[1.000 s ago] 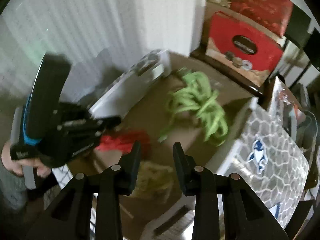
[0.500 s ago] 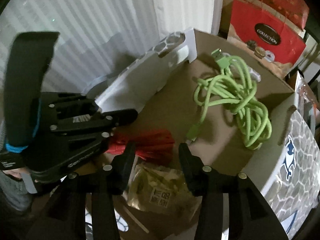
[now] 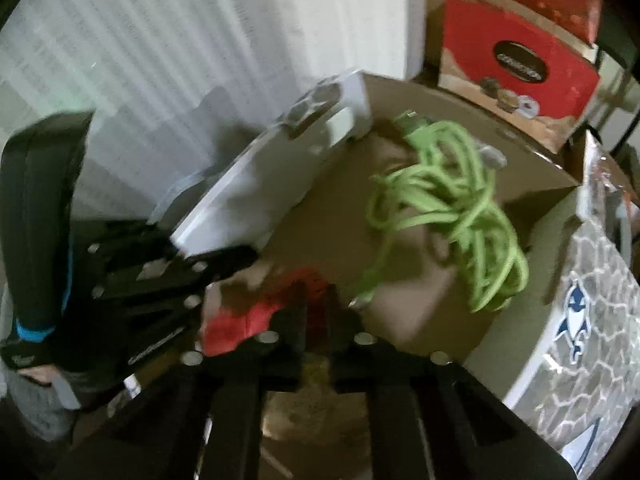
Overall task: Organize objects
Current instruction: 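Grasp the red cable inside the box with the right tool, then move the red cable beside the green cable with the right tool and release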
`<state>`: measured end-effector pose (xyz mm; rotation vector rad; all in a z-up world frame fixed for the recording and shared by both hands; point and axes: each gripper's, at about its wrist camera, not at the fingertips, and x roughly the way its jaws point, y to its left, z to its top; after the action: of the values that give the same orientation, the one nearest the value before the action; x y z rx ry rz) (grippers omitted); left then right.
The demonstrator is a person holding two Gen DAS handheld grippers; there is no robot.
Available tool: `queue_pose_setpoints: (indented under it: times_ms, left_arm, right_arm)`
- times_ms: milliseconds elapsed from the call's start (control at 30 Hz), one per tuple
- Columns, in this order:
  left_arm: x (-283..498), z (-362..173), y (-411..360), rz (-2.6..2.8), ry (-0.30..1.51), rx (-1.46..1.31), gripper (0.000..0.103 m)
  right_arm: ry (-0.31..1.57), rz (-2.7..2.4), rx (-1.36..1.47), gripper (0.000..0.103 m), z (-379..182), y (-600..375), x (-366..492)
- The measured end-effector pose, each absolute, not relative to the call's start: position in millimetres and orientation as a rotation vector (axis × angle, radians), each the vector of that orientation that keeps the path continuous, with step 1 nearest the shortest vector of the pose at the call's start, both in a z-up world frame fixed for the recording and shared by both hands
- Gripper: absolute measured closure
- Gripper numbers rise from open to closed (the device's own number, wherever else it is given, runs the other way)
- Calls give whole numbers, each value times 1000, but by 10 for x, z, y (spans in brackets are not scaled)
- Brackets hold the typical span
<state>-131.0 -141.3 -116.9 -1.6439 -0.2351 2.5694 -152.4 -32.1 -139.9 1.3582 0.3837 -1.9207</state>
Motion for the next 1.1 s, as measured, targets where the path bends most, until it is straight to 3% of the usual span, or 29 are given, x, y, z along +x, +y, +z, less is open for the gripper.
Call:
queue_pose_setpoints:
  times_ms: [133, 233, 533, 700, 733, 767, 800, 1100]
  left_arm:
    - [-1308, -1168, -1411, 2569, -235, -1643, 93]
    - [-1307, -1169, -1413, 2570, -234, -1643, 93]
    - [-1309, -1166, -1413, 2571, -236, -1643, 93]
    - [-1309, -1165, -1417, 2569, -237, -1642, 92]
    - [-1308, -1165, -1416, 2570, -237, -1642, 92]
    - [-1309, -1166, -1419, 2569, -238, -1642, 92]
    - [-1309, -1166, -1418, 2570, -237, -1642, 93]
    - [-1308, -1167, -1421, 2571, -237, -1643, 92]
  right_arm:
    - [260, -1908, 1410, 90, -1374, -213, -1640]
    - [220, -1902, 1441, 74, -1352, -146, -1665]
    - [137, -1851, 1559, 64, -1504, -211, -1551]
    - [97, -1832, 1592, 66, -1555, -229, -1605]
    - [90, -1826, 1599, 69, -1563, -231, -1614]
    - [75, -1816, 1599, 80, -1568, -230, -1618]
    - [53, -1795, 1596, 82, -1570, -236, -1625]
    - [61, -1885, 1534, 83, -1414, -282, -1761]
